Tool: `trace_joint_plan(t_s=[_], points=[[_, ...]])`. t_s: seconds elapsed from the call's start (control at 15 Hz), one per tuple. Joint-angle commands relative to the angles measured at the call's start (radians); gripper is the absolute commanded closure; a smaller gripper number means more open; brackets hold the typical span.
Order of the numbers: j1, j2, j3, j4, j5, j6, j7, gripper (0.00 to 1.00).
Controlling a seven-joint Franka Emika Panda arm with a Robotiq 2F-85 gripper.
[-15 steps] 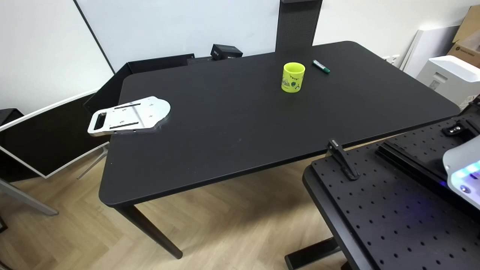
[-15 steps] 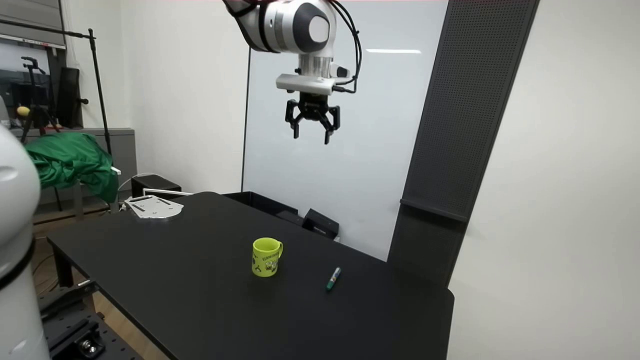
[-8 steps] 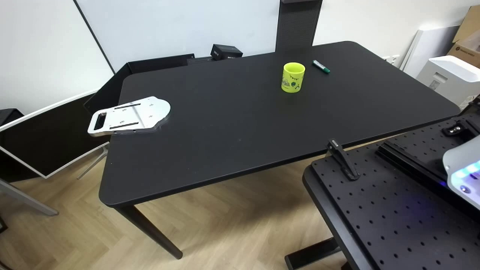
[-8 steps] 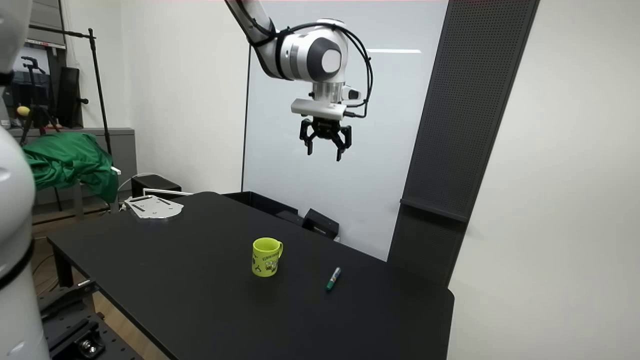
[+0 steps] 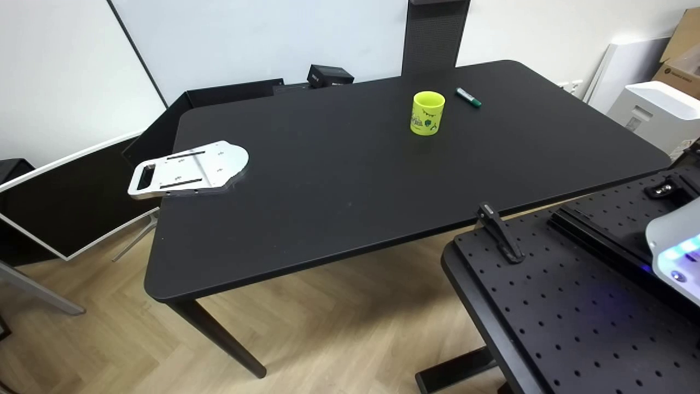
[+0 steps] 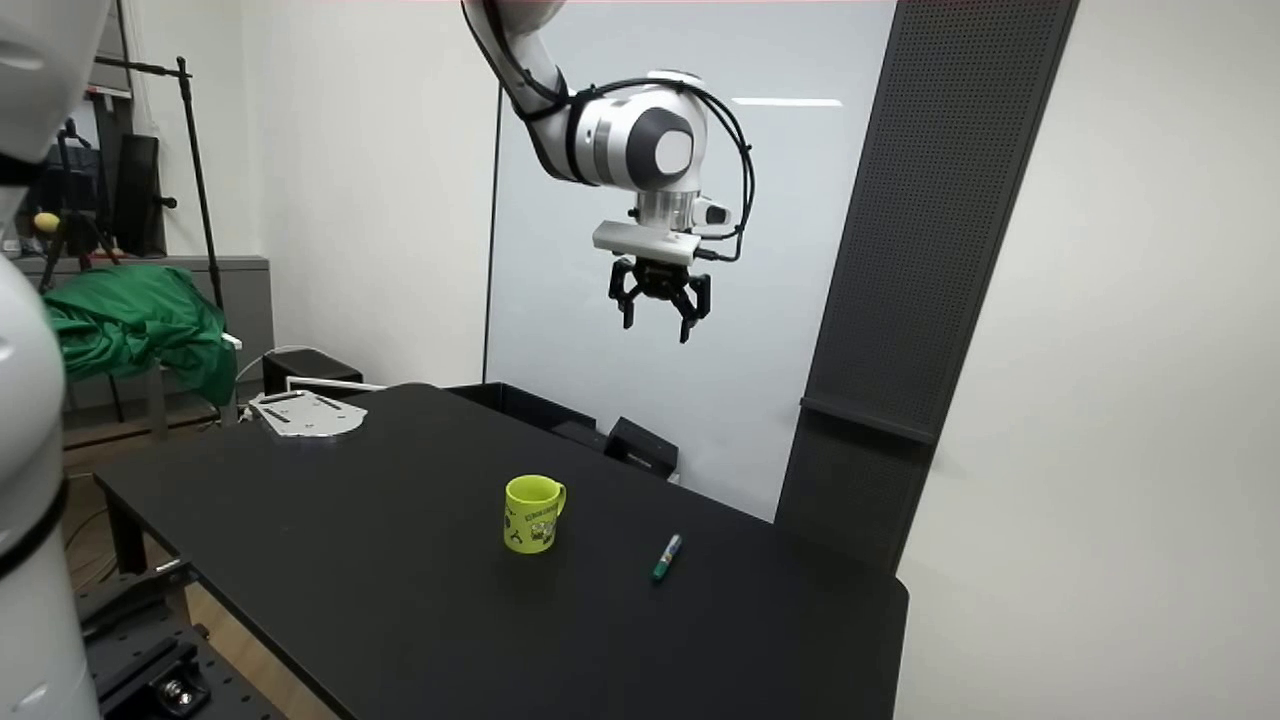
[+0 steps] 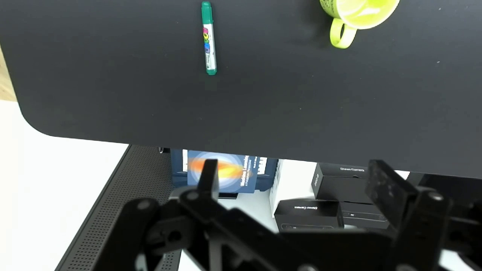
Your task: Pick the marker on the table and put it in the mug
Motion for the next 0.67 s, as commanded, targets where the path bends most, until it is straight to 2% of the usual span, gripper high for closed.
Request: trace_joint_plan(t_s=[0.0, 0.33, 0.6], points=[[-0.009, 0.0, 0.01, 0.004, -0.005, -0.003, 0.004, 0.0], [-0.021, 0.024, -0.001, 0.036, -0.005, 0.009, 0.01, 0.0], [-0.059, 0.114, -0.032, 0.145, -0.011, -0.001, 0.028, 0.0]])
